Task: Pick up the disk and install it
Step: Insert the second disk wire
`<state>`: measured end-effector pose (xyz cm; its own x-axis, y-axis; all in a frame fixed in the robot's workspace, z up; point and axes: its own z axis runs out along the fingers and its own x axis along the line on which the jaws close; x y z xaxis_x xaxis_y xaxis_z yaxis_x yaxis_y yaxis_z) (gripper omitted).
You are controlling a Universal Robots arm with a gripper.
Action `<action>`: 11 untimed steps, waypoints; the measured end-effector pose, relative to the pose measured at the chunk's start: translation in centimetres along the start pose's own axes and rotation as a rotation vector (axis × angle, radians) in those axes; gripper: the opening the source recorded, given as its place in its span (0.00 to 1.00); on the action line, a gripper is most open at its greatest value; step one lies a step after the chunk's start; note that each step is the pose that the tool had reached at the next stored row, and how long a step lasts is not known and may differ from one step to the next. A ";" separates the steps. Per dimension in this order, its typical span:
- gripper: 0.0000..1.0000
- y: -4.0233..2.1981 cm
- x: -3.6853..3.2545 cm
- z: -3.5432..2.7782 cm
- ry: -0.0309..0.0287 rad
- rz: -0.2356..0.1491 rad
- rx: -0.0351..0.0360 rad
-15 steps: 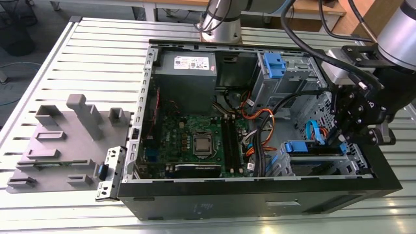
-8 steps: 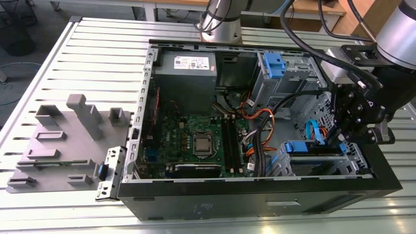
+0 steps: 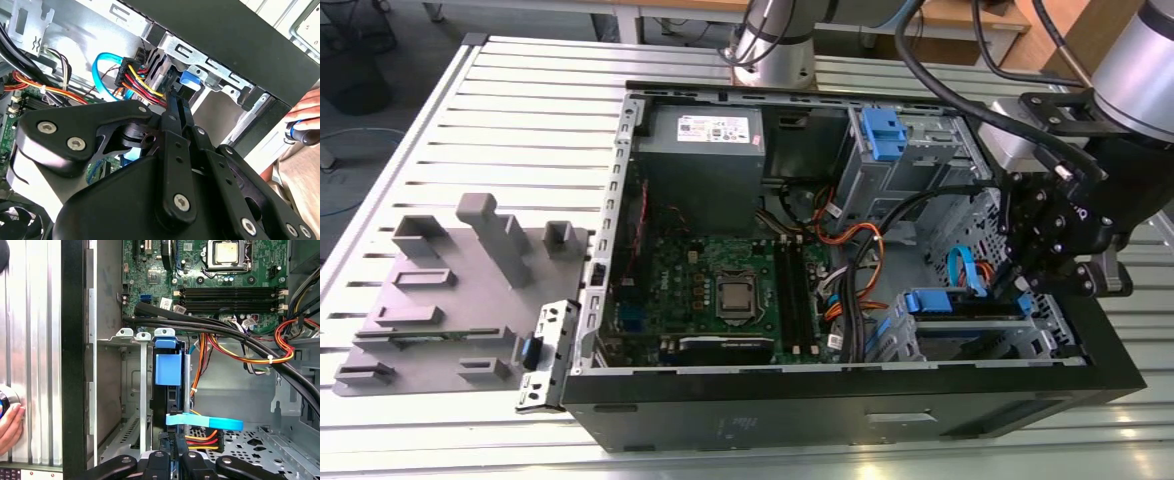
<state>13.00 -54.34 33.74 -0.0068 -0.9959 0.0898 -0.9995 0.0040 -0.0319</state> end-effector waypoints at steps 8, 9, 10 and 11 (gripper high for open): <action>0.16 0.03 -0.02 0.29 0.0005 0.000 0.0014; 0.16 0.03 -0.02 0.30 0.0002 0.000 0.0014; 0.16 0.03 -0.03 0.31 0.0001 0.000 0.0014; 0.16 0.03 -0.03 0.31 0.0001 0.000 0.0014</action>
<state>12.98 -54.34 33.43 -0.0070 -0.9959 0.0899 -0.9994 0.0040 -0.0333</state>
